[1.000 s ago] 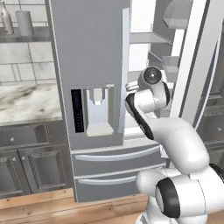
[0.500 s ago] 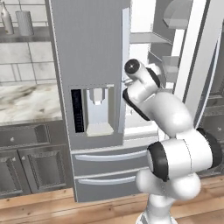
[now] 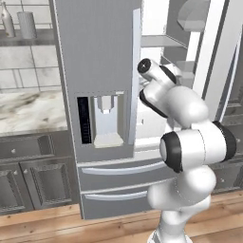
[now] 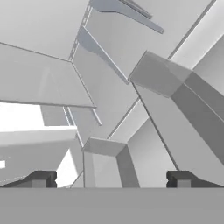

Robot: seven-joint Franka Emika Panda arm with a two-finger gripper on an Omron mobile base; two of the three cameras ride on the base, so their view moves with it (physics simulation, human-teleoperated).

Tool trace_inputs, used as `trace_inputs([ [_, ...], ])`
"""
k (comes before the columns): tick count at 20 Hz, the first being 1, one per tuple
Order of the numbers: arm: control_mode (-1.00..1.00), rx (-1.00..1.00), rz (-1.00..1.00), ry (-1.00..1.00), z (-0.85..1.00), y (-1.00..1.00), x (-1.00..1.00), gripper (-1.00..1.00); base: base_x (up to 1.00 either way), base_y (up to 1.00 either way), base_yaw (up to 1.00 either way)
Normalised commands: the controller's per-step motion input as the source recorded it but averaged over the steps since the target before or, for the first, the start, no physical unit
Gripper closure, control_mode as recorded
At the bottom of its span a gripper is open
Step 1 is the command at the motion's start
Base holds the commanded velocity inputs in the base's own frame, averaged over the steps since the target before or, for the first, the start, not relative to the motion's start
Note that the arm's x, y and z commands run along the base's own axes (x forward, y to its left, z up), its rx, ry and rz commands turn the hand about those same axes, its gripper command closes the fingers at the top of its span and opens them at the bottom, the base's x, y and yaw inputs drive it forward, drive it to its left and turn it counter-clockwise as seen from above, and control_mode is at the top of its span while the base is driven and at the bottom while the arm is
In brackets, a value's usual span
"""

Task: There is a bowl on the dining counter. Grab a lemon wedge from the fridge and place it in the bowl. Then get the liquor bottle and glass cup from the cabinet and place them next to the bowl.

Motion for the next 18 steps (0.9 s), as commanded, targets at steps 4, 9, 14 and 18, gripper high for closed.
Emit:
trace_inputs([
  [4, -1.0, -0.04, -0.07, 0.0, 0.0, -0.91, -0.02, -1.0, 0.0, 0.0, 0.0],
  [9, -1.0, -0.02, -0.07, 0.0, 0.0, -1.0, -0.3, -1.0, 0.0, 0.0, 0.0],
  [14, -1.0, -0.01, -0.05, 0.0, 0.0, -1.0, -0.65, -1.0, 0.0, 0.0, 0.0],
  [18, -1.0, 0.04, 0.03, 0.0, 0.07, -0.06, -0.75, -1.0, 0.0, 0.0, 0.0],
])
